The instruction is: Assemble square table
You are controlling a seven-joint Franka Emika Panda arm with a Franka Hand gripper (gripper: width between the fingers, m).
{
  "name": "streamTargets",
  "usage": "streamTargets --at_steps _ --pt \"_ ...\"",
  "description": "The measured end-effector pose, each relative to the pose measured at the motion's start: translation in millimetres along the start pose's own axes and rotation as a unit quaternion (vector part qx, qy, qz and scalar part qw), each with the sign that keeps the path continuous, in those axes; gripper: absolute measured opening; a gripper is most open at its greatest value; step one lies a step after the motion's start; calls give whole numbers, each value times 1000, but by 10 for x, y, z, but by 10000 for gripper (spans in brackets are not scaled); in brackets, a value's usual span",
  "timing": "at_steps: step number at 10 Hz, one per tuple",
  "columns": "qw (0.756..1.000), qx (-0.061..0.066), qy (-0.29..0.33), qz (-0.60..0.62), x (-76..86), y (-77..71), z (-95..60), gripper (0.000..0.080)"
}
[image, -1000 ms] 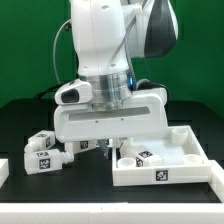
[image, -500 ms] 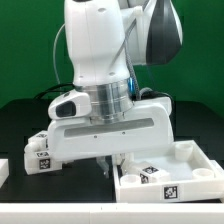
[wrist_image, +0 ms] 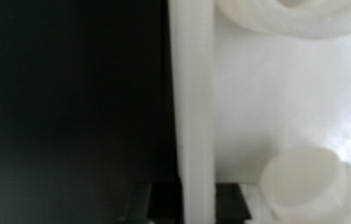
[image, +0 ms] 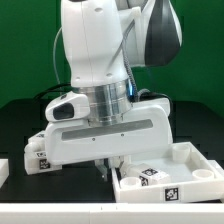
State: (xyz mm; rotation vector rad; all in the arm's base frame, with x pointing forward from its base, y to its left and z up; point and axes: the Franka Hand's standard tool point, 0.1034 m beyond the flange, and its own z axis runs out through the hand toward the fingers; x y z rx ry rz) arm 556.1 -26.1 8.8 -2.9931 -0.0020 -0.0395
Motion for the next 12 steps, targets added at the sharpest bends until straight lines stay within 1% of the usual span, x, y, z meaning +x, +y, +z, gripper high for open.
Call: streamTargets --at_steps 1,3,5,8,9,10,12 --pt "1000 1 3 16 72 -20 5 51" --pt "999 0 17 33 295 -35 12 51" --pt "998 -10 9 57 305 -38 14 51" --pt "998 -18 17 56 300 -33 14 52" --pt "998 -18 16 54 300 -34 18 52" --pt "998 -18 16 53 299 -37 20 168" --pt "998 -18 16 52 299 -40 22 441"
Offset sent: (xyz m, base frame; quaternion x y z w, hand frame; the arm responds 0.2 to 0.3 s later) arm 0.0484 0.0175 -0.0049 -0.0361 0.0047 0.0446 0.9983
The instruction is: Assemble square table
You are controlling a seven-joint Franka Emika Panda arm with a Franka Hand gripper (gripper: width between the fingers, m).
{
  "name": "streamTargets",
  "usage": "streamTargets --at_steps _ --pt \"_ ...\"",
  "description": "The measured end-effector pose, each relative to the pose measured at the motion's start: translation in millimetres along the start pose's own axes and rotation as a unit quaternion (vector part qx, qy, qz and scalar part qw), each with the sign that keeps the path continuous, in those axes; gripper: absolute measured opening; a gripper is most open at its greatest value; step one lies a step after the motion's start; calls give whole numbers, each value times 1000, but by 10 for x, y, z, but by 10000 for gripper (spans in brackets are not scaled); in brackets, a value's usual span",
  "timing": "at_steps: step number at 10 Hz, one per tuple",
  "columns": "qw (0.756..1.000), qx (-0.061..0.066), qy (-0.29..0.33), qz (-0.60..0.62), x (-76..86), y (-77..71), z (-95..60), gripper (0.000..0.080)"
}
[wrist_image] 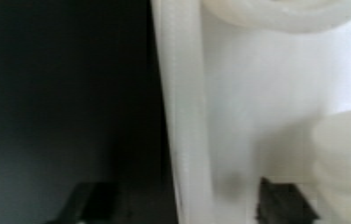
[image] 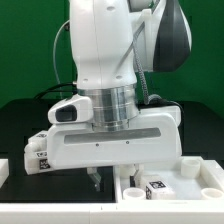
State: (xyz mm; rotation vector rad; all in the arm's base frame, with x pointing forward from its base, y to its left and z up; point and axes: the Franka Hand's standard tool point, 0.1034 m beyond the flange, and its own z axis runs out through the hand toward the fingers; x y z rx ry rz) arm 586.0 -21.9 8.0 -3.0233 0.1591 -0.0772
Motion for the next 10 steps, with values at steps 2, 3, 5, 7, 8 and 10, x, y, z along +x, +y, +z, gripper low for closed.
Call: streamTargets --at_steps 2,3,5,7,8,10 --pt "1000 1 -3 -2 3 -12 -13 602" --pt "1000 4 -14 -6 26 -67 -141 637" --pt "1000 7 -19 -18 93 -259 -365 647" --pt "999 10 -16 -33 173 -459 -432 649" --pt "999 13 -13 -45 207 -613 -432 649" --pt "998 15 -17 -63 178 -847 -329 649"
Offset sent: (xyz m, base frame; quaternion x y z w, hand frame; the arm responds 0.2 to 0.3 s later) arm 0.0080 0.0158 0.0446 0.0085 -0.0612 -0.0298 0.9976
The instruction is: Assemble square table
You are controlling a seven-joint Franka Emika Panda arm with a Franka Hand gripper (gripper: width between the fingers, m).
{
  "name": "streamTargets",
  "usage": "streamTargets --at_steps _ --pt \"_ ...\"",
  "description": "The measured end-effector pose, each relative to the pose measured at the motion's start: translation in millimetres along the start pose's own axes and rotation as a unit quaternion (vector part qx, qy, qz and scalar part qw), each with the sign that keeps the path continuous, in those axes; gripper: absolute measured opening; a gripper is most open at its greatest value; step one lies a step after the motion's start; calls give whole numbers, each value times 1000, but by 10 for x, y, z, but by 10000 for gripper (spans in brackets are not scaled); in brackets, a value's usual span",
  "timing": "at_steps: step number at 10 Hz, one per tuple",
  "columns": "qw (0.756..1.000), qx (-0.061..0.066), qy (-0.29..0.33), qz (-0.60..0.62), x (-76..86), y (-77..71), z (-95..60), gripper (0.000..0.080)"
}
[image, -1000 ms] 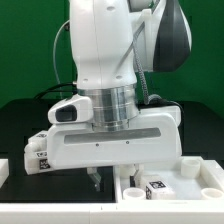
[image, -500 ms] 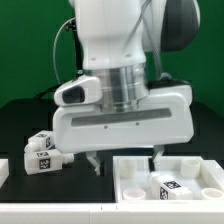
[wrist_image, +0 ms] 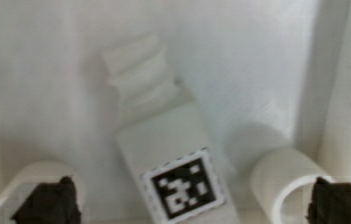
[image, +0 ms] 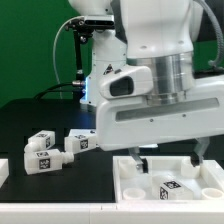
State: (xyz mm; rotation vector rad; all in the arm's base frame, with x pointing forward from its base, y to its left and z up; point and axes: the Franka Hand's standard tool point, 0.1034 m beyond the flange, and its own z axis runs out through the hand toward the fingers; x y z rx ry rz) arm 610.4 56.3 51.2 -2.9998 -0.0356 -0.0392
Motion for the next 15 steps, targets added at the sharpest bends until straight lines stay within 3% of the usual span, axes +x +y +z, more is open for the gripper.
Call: streamTargets --at_steps 2,4,6,7,8,9,11,13,15 --pt "1000 -1 4 3 -31 27 165 649" --pt "1000 -3 10 -3 -67 -40 315 649" --pt "1000 -4 13 -5 -80 -17 362 623" --pt "1000 -4 13 -5 -81 -17 363 487" --pt "1000 -4 13 -5 -81 -17 363 487" --pt "1000 -4 13 -5 -81 -17 363 311" --pt "1000 -4 16 25 -104 -80 274 282" --pt "998 -10 14 56 -422 -284 -2 282" --pt "997 -13 11 80 -656 -490 -130 282"
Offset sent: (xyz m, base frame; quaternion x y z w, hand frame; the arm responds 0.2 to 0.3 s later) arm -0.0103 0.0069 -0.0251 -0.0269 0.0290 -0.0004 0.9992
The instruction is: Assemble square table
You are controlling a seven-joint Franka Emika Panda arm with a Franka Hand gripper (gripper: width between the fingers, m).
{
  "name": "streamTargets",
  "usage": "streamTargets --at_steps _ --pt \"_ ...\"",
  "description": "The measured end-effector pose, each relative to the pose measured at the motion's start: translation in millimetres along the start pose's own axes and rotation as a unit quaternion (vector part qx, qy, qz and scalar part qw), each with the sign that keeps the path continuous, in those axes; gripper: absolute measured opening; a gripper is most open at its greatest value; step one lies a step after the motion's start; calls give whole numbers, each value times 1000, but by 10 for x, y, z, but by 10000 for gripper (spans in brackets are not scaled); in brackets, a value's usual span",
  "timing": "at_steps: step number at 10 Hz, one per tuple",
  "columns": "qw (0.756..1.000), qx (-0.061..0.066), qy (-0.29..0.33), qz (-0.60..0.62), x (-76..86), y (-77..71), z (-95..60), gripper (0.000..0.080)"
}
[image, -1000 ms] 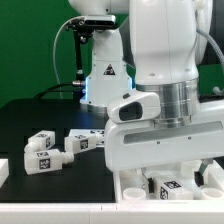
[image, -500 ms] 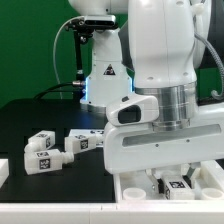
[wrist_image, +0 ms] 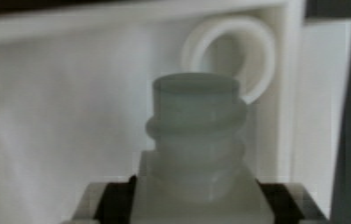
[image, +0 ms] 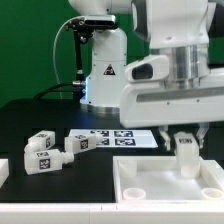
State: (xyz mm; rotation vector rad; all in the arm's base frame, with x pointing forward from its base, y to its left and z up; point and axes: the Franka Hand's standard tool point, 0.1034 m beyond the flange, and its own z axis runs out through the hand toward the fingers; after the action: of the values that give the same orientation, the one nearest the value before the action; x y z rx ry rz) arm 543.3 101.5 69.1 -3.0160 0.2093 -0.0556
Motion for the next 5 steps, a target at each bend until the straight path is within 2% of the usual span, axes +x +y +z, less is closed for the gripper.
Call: streamTargets --at_steps 3,4,5 --pt "1000 0 -2 -7 6 13 27 284" --pt "1000 -2 -4 14 -46 -18 15 284" --pt "999 -6 -11 34 -210 -108 -42 284"
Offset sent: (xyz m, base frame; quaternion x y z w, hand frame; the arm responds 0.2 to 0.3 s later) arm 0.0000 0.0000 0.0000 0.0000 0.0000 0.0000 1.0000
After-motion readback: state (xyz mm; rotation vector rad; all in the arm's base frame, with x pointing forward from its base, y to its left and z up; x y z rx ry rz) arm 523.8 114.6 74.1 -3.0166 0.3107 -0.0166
